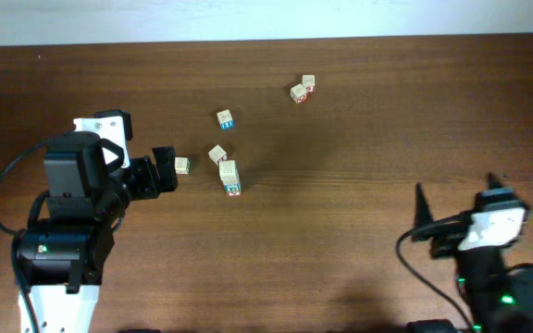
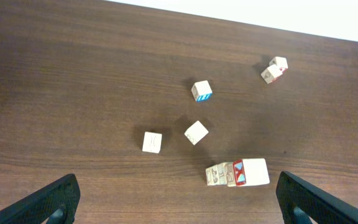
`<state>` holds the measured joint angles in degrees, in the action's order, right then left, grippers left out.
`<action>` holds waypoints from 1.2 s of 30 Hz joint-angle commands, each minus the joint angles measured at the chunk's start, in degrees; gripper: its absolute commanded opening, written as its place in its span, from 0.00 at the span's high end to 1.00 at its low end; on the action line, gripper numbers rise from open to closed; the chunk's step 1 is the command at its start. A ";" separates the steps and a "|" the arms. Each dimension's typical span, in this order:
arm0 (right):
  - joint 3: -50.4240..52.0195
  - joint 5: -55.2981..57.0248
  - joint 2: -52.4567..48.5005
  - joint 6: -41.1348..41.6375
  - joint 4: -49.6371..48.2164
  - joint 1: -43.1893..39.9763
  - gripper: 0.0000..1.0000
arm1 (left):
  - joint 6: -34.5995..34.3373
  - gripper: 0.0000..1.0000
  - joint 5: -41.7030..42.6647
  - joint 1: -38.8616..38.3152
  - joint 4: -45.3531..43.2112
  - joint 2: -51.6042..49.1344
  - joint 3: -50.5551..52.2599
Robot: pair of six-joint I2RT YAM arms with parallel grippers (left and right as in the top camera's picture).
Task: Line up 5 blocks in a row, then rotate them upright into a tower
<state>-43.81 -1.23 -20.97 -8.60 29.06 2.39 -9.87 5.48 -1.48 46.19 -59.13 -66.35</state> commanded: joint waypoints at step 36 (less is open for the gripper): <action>43.50 -3.52 20.65 4.39 -24.96 -1.66 0.02 | 0.52 0.01 -0.61 0.15 -0.02 0.17 -0.61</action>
<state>-0.84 -5.26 -0.80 -4.49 4.05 1.15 -9.87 5.50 -1.48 46.26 -59.13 -66.35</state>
